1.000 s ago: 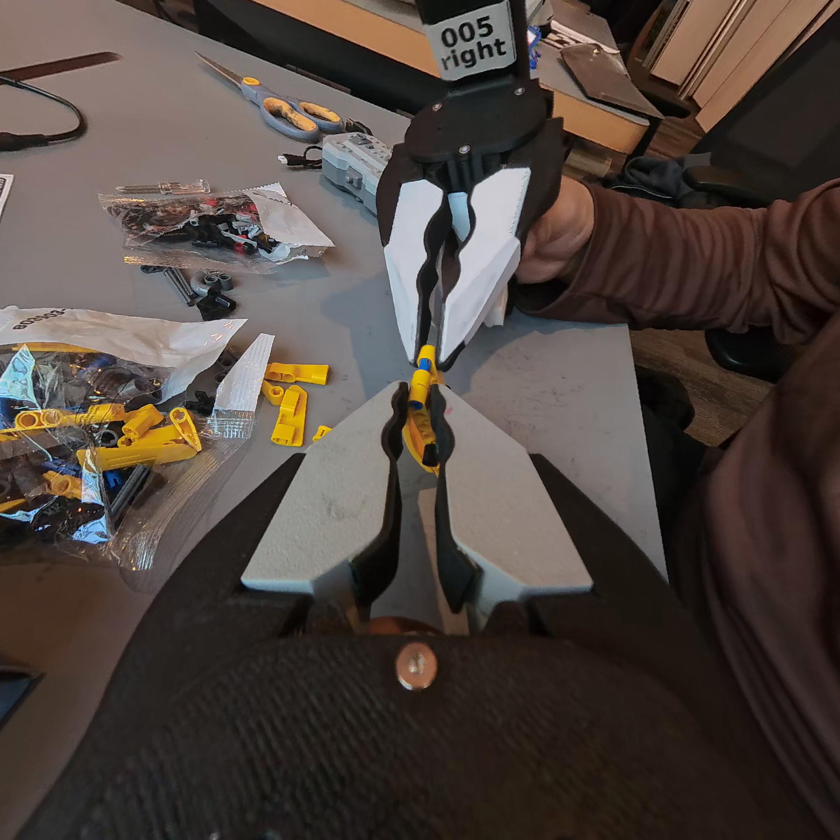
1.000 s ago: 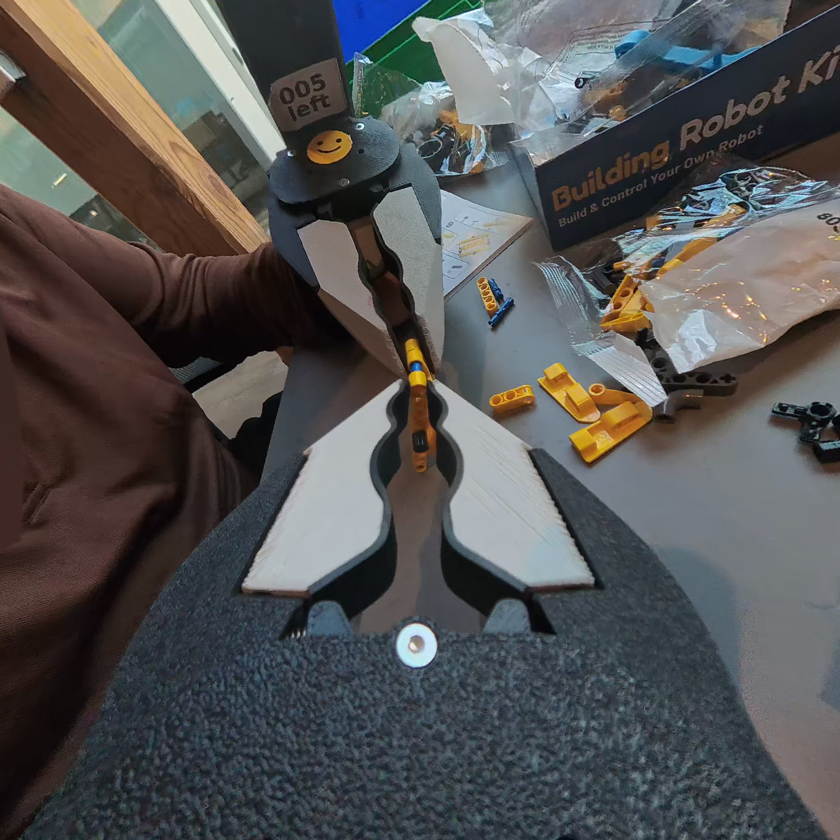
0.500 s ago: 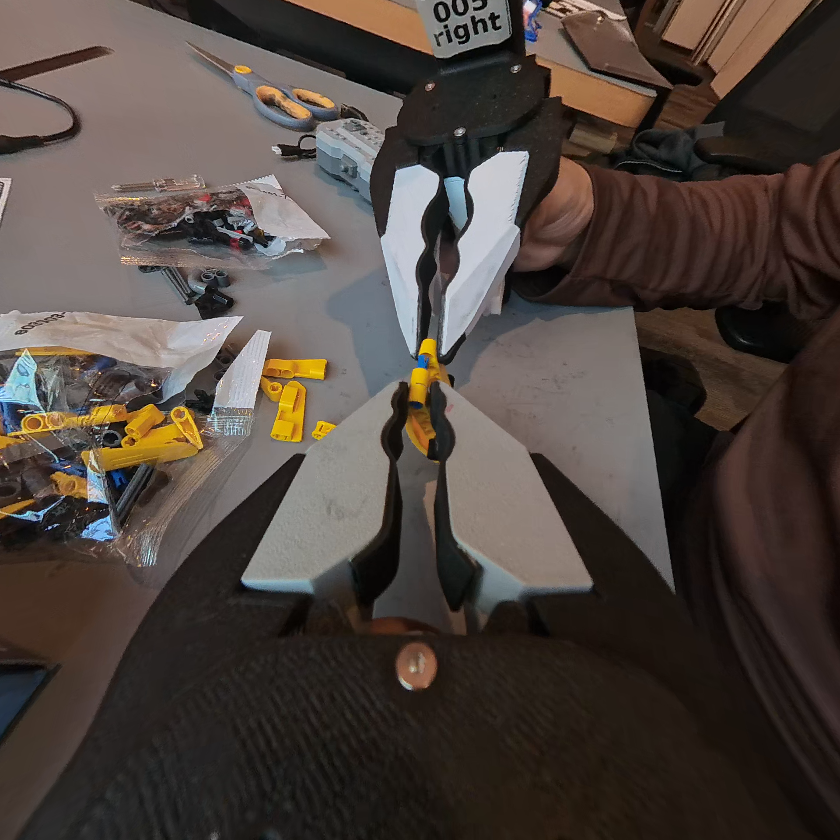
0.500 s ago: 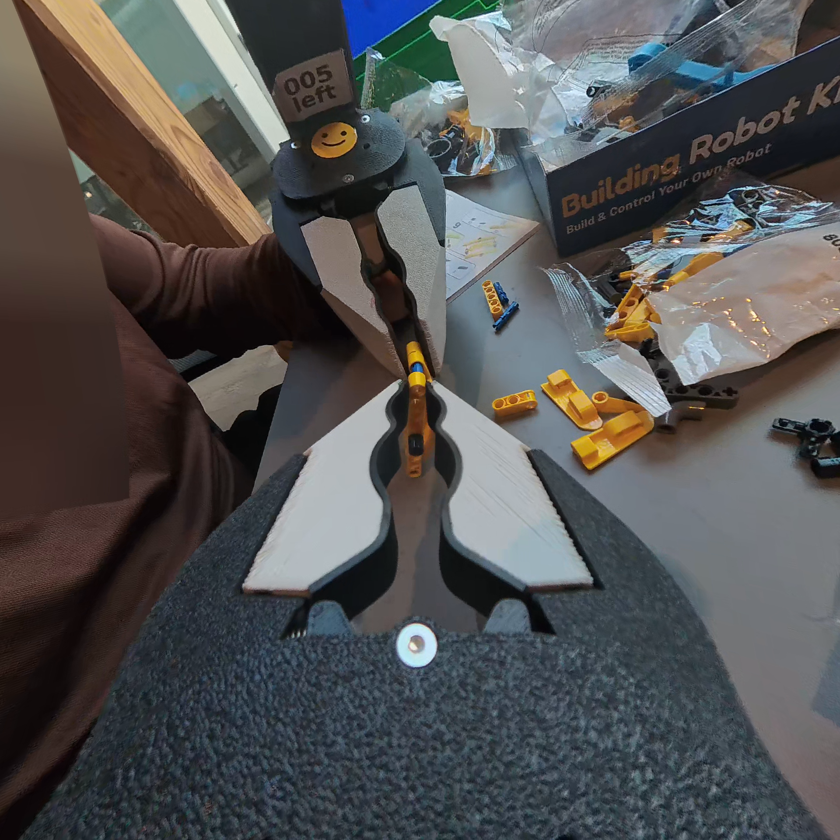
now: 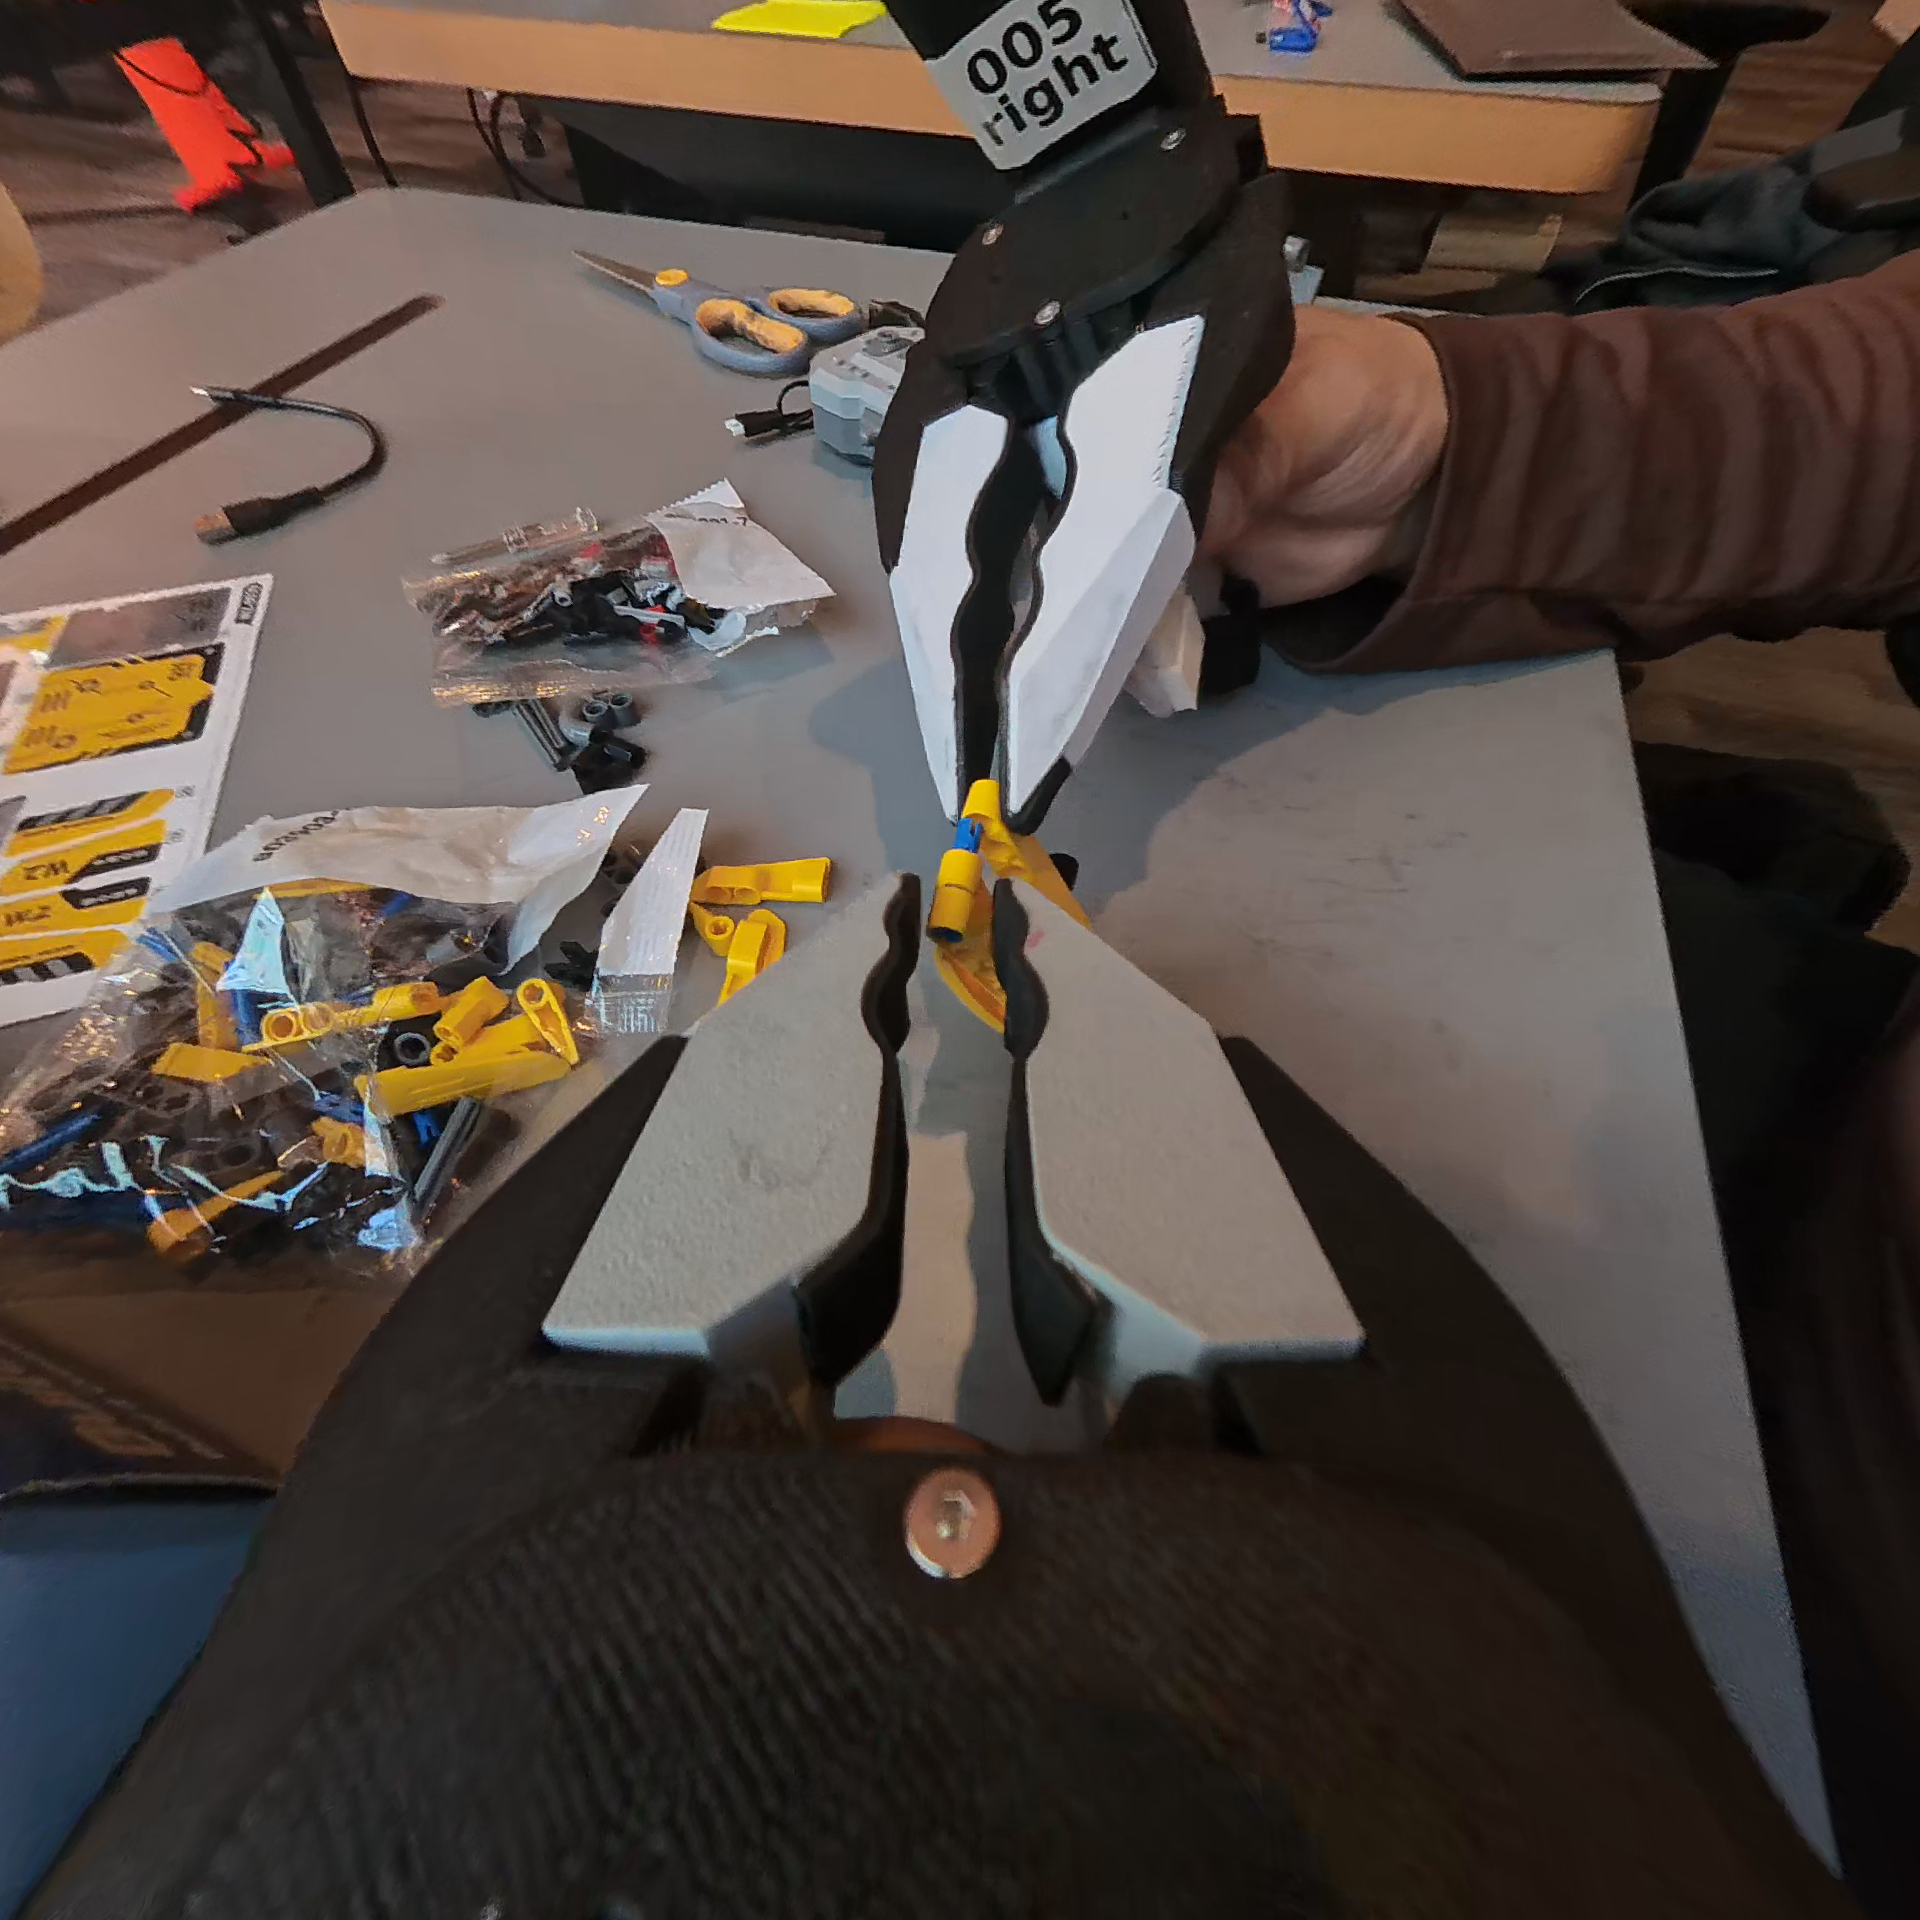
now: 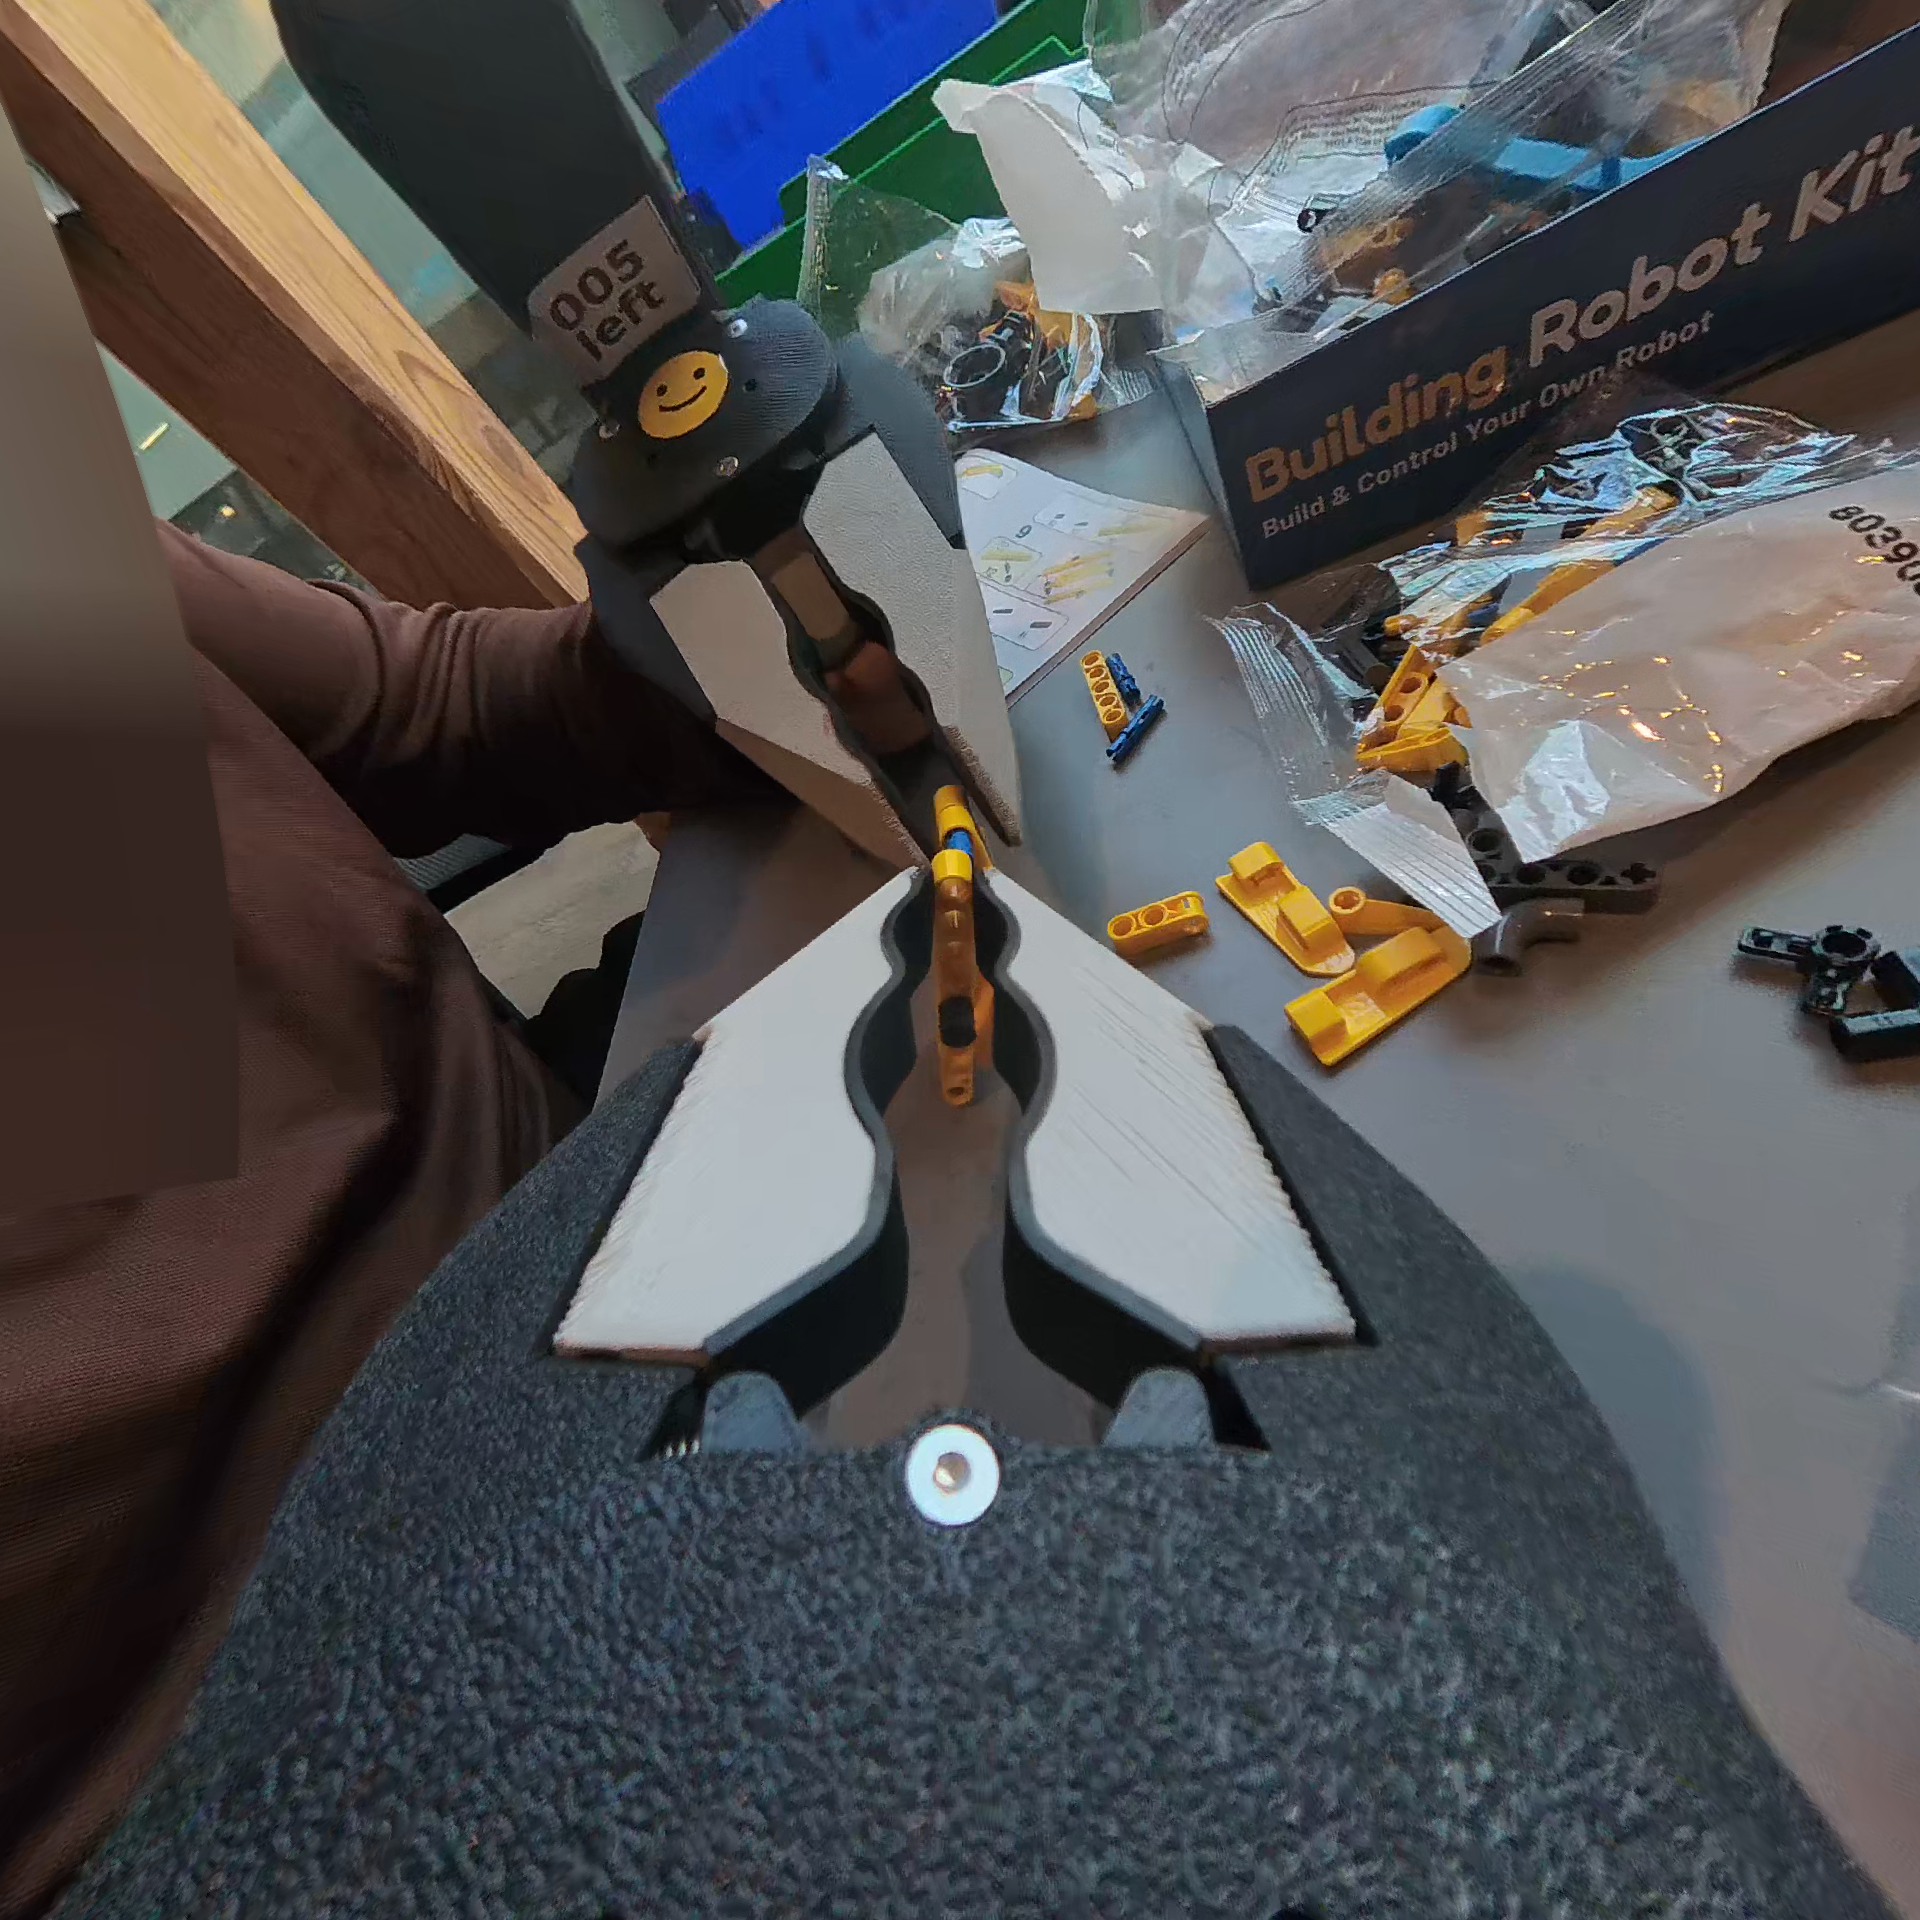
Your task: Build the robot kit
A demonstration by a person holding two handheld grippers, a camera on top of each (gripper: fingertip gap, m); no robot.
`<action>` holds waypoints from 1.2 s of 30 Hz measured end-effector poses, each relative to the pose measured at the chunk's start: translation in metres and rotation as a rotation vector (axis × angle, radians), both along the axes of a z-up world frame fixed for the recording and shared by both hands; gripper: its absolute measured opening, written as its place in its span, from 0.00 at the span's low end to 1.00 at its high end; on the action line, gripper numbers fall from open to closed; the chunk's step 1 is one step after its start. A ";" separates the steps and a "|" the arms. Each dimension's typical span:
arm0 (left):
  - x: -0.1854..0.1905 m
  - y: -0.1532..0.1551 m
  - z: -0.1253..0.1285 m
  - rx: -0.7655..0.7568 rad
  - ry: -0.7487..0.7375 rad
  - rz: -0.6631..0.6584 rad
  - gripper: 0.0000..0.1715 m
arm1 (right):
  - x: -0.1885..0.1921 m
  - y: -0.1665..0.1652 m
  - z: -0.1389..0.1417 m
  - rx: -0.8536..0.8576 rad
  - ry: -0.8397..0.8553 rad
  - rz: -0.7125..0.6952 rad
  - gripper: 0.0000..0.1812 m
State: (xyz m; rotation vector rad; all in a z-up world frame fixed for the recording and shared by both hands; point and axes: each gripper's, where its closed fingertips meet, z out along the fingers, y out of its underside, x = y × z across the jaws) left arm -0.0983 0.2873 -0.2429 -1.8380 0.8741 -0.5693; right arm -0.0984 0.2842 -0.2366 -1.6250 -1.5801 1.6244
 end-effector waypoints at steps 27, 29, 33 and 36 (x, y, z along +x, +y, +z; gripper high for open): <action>0.004 -0.006 0.005 0.142 0.132 -0.060 0.03 | 0.001 -0.002 -0.001 -0.033 -0.010 0.009 0.03; 0.004 -0.006 0.001 0.123 0.149 -0.064 0.03 | 0.002 -0.005 0.000 -0.047 -0.009 0.034 0.03; 0.003 -0.006 -0.005 0.105 0.160 -0.068 0.02 | 0.002 -0.009 -0.001 -0.051 -0.014 0.058 0.03; 0.004 -0.006 -0.004 0.111 0.153 -0.077 0.02 | 0.002 -0.008 -0.002 -0.065 -0.022 0.054 0.03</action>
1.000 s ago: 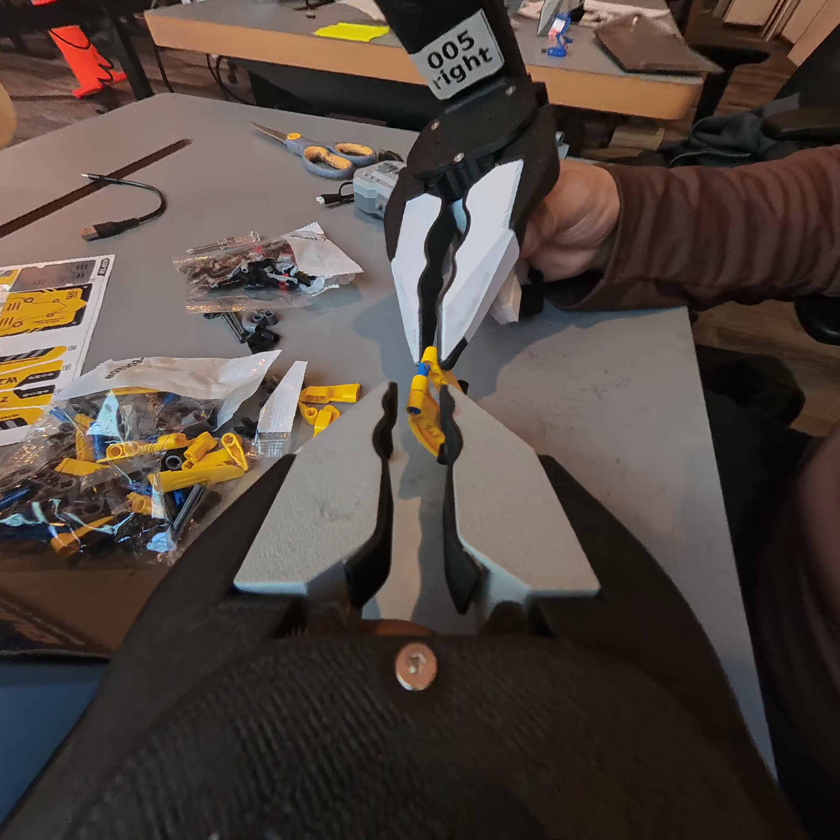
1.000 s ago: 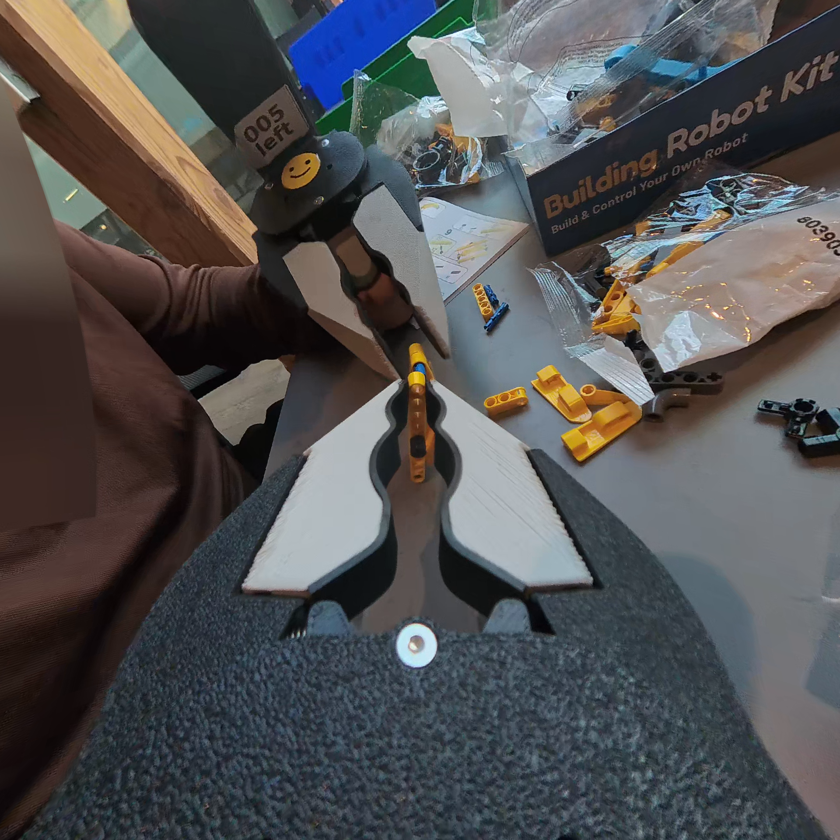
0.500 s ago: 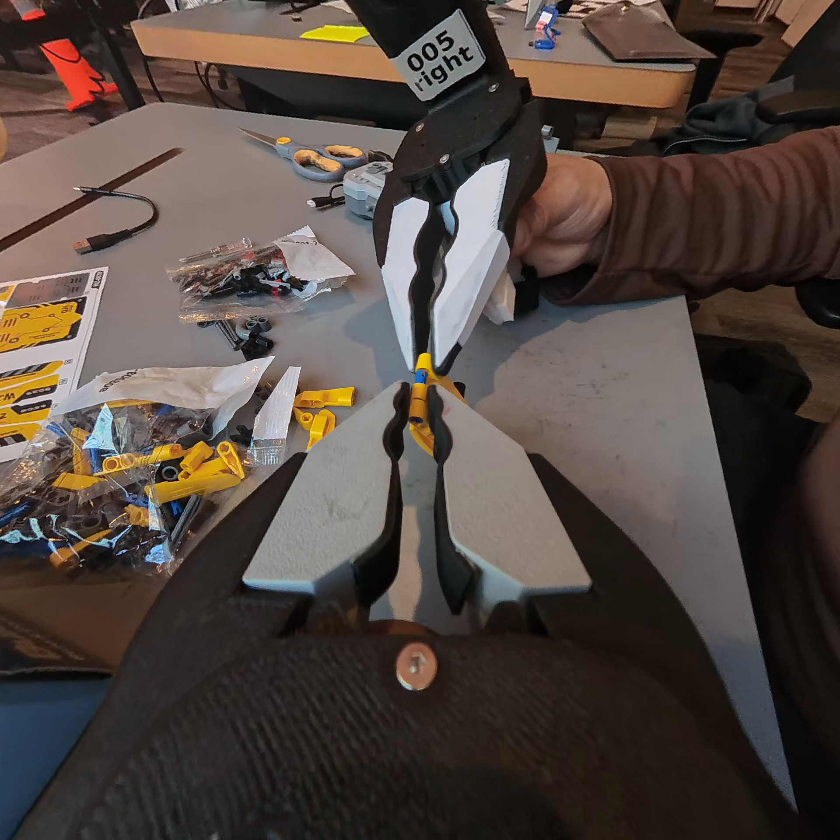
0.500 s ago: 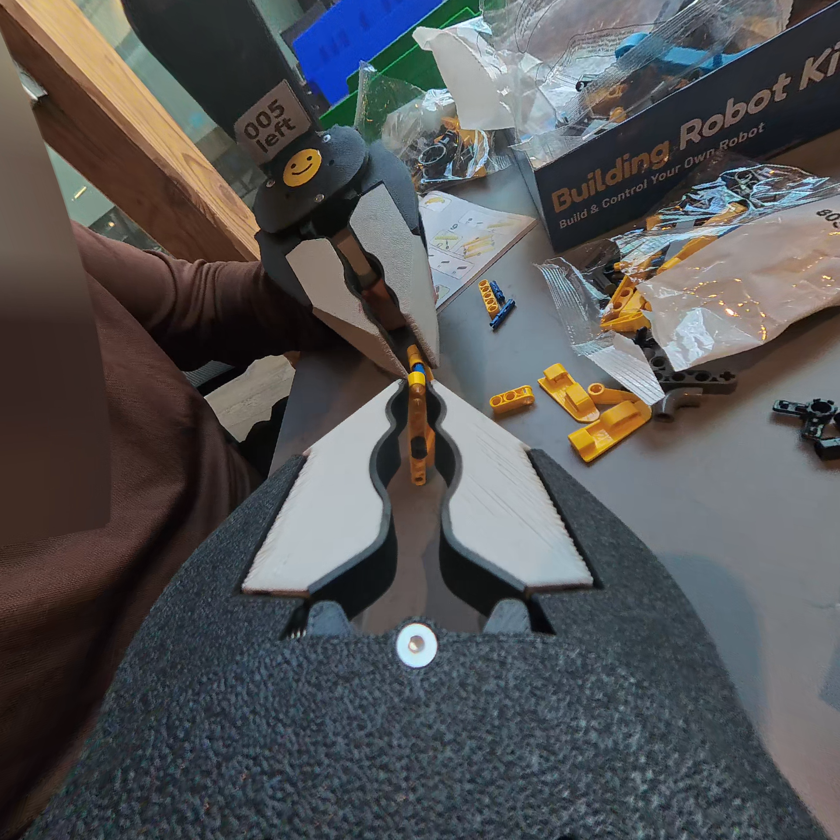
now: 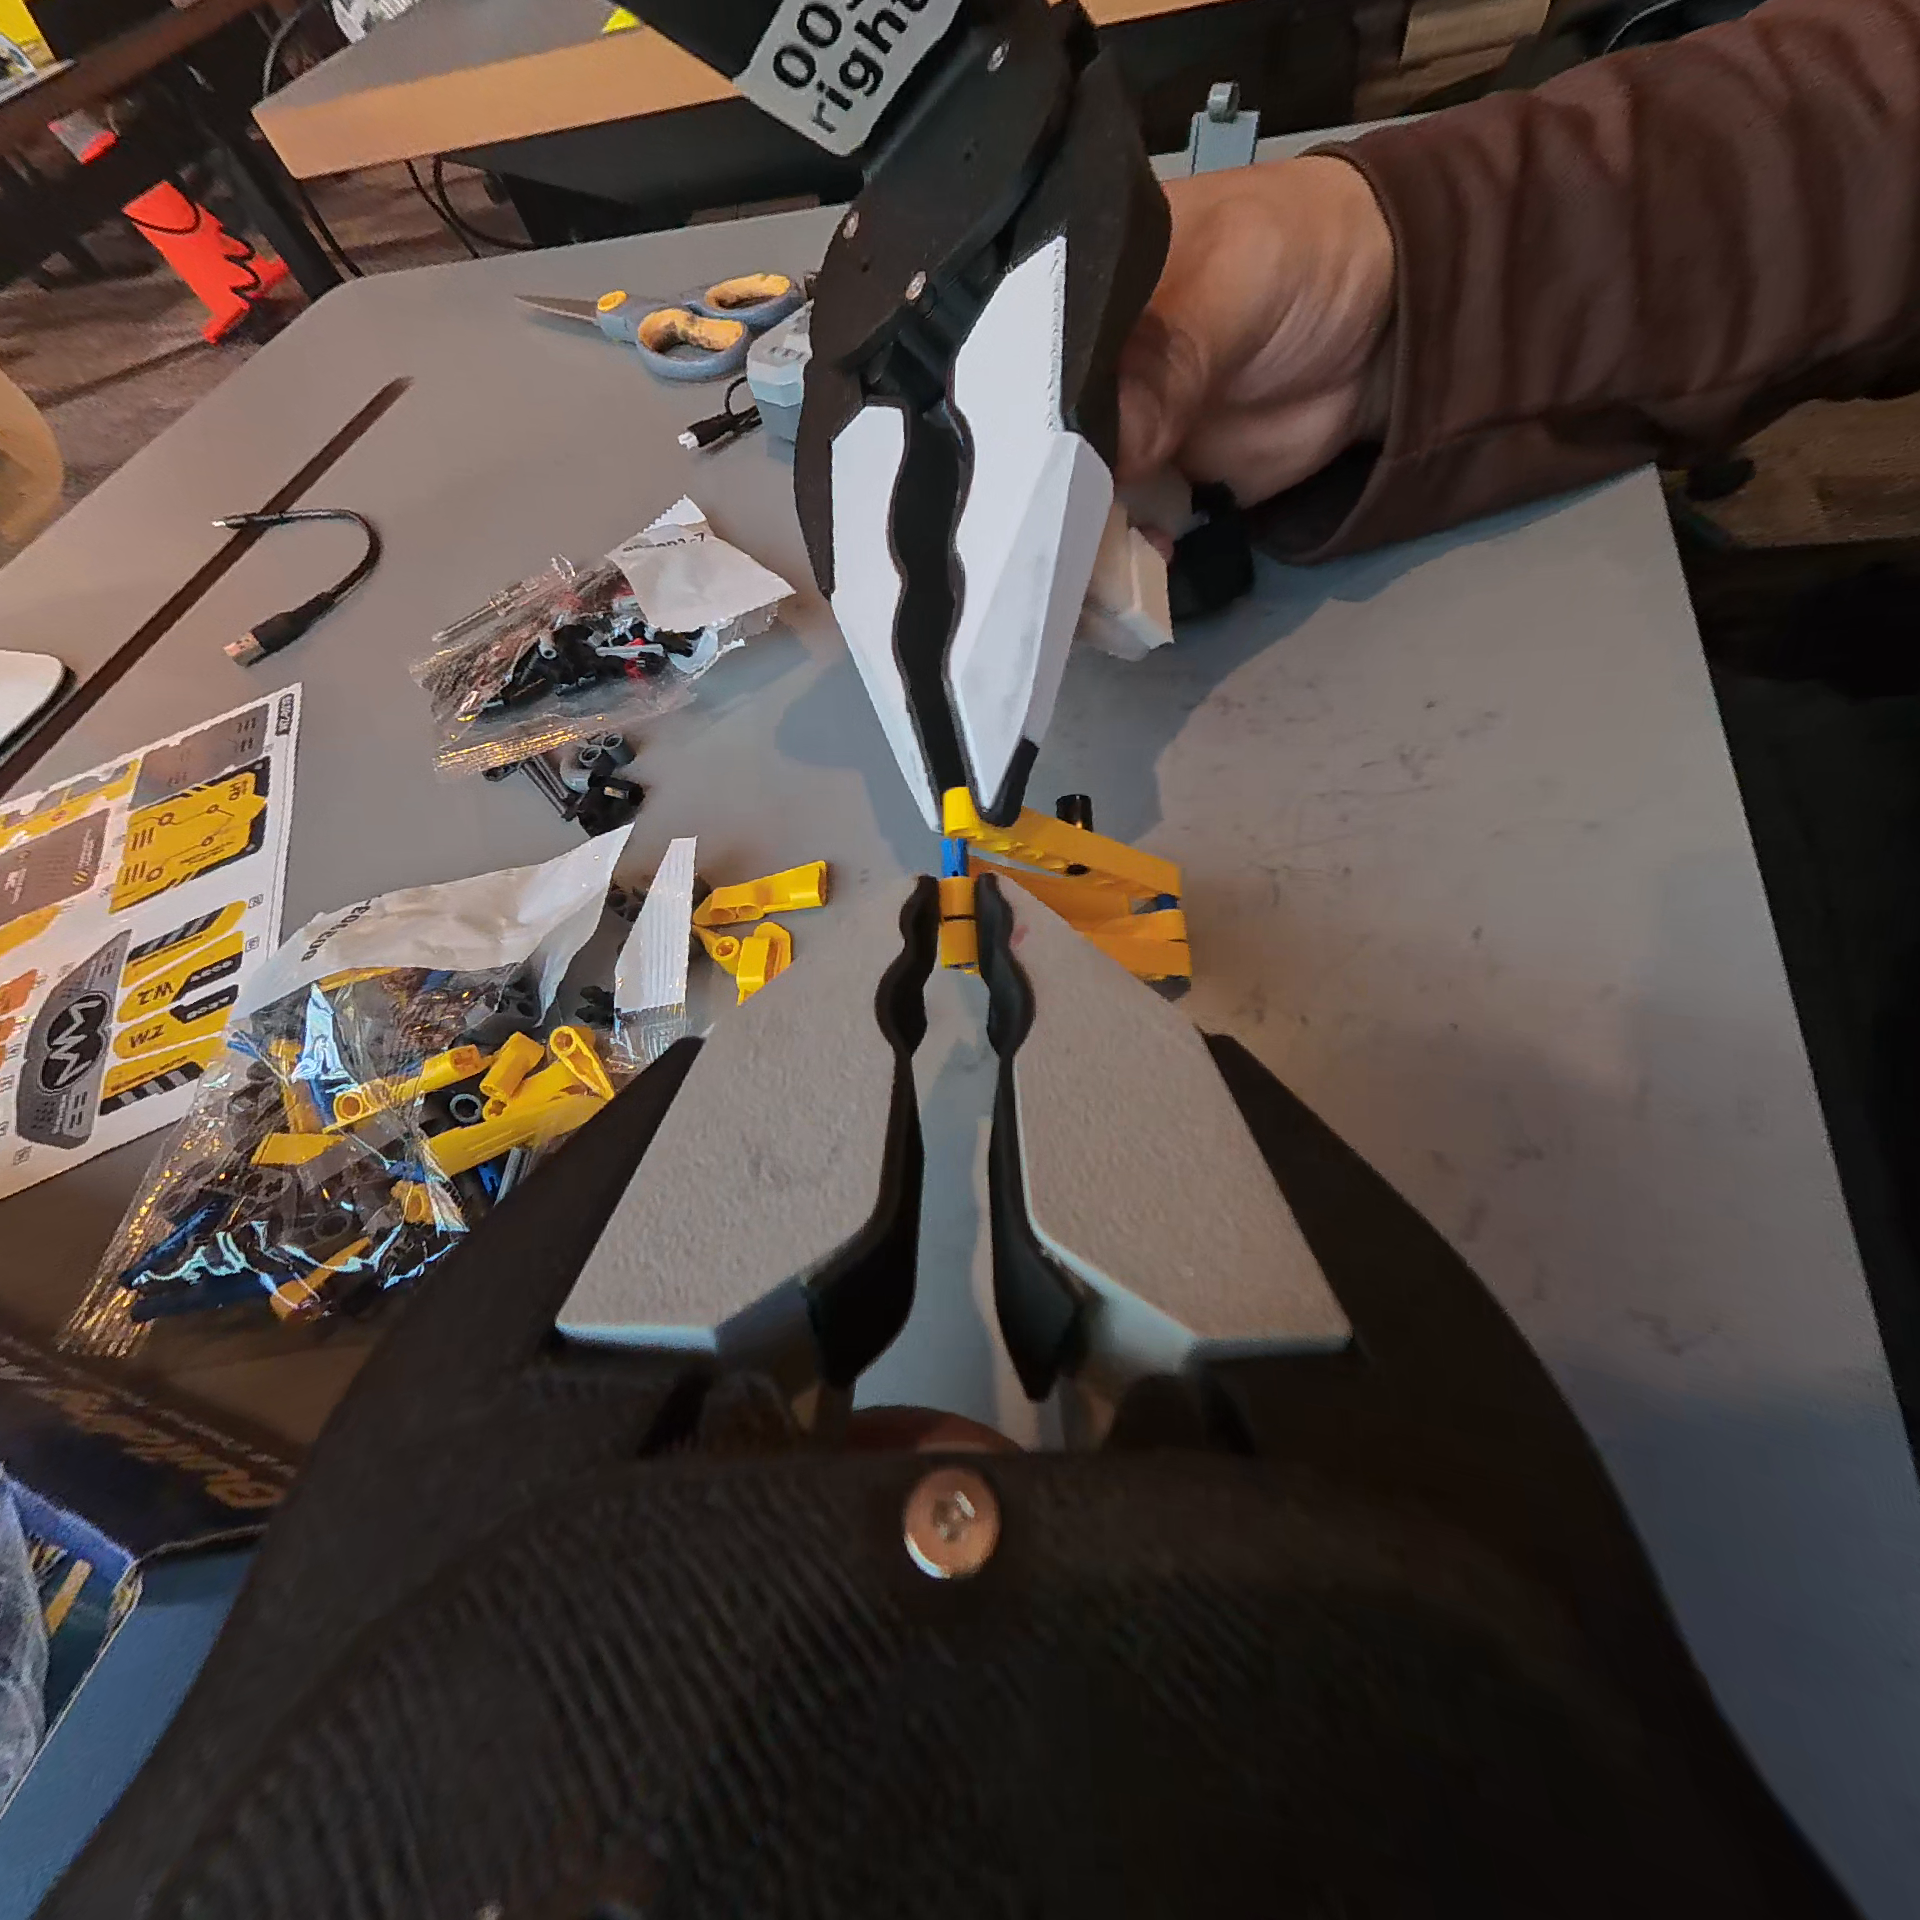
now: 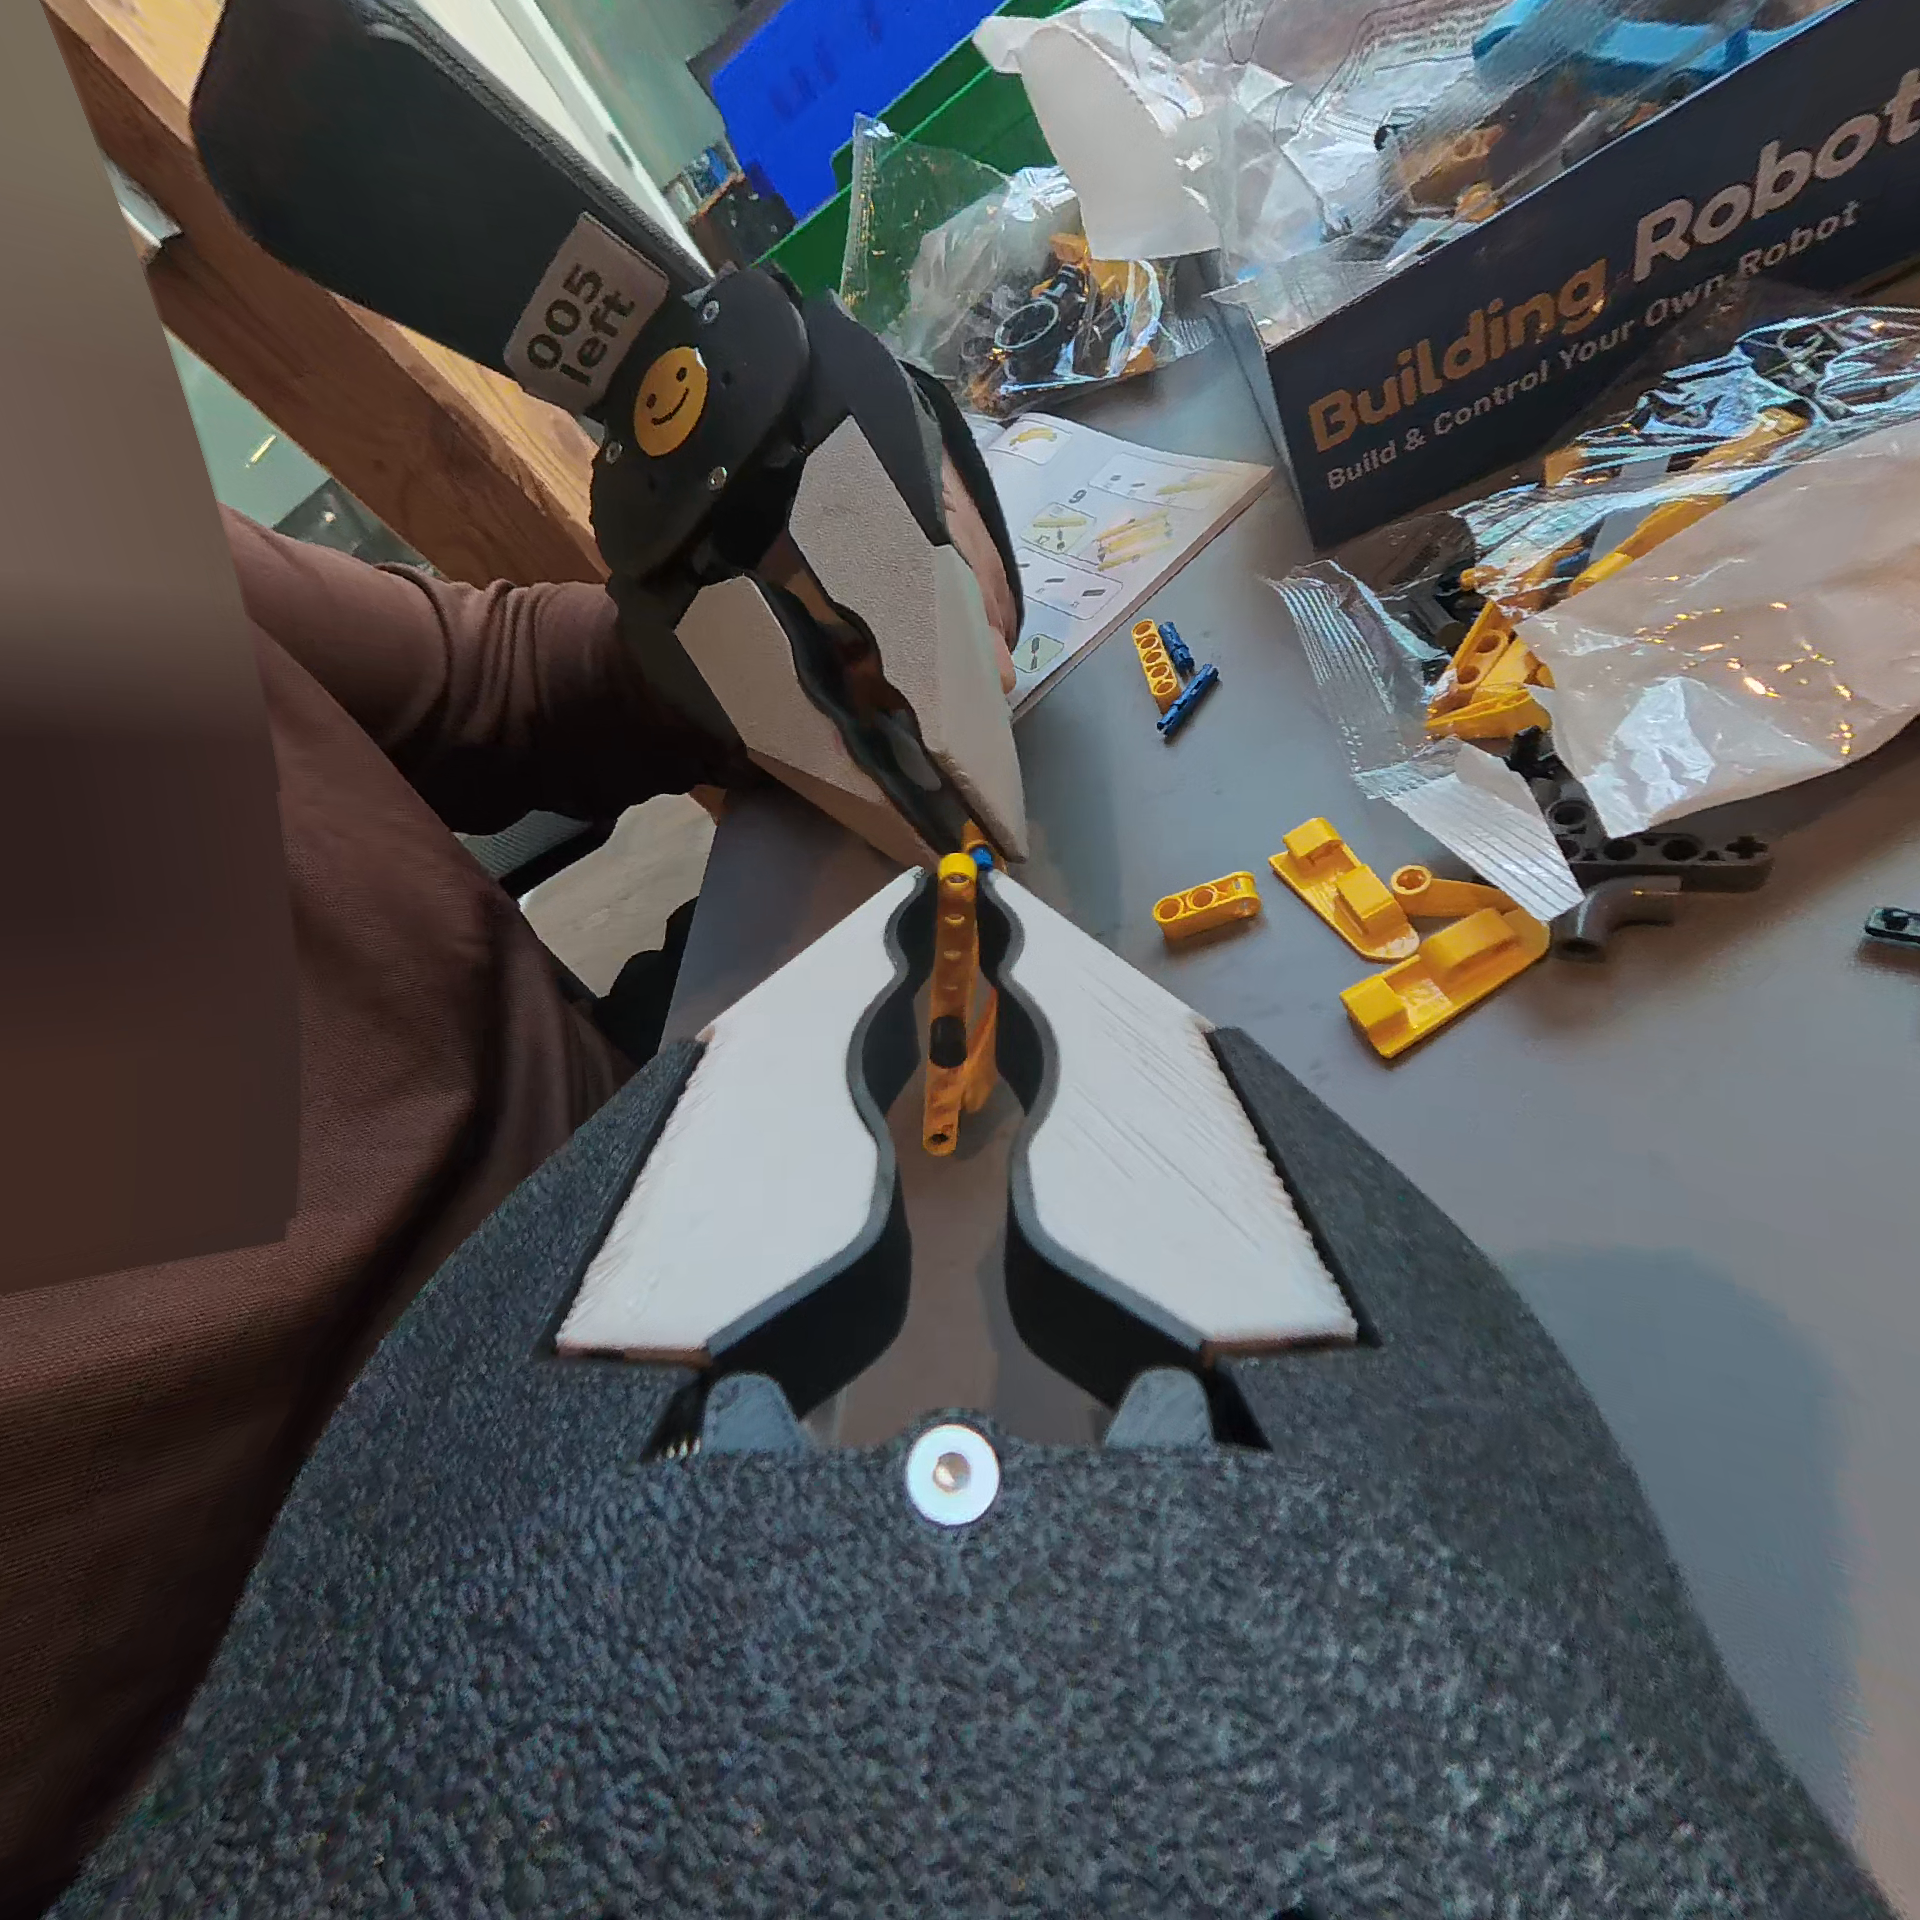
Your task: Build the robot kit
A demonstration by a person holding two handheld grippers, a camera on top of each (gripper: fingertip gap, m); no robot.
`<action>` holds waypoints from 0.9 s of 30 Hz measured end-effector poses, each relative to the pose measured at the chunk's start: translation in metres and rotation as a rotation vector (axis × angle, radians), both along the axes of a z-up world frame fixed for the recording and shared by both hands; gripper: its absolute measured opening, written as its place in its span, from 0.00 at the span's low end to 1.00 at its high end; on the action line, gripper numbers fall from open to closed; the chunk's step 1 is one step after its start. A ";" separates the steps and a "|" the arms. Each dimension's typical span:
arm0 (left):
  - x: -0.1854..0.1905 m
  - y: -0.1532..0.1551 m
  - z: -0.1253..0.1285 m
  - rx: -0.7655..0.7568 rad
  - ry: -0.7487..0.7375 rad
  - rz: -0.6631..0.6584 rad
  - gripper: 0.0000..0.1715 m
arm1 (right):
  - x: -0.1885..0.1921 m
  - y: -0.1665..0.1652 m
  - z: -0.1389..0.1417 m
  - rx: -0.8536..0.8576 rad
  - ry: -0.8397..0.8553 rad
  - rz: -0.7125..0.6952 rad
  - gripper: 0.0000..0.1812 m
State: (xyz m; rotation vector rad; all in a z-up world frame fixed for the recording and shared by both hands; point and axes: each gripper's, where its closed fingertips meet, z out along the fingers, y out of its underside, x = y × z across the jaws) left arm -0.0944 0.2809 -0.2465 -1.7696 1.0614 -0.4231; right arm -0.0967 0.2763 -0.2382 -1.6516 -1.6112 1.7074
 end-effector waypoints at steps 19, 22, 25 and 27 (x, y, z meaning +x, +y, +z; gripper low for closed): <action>0.001 0.000 -0.003 0.009 0.045 0.001 0.02 | -0.002 0.002 -0.004 -0.061 -0.033 0.003 0.03; 0.001 -0.002 -0.010 0.013 0.099 -0.005 0.02 | -0.003 0.001 -0.008 -0.047 -0.061 0.007 0.03; 0.000 -0.002 -0.012 0.023 0.113 0.001 0.02 | -0.004 0.000 -0.010 -0.060 -0.080 0.015 0.03; 0.002 -0.003 -0.016 0.018 0.127 -0.008 0.02 | -0.003 -0.001 -0.013 -0.067 -0.102 0.024 0.03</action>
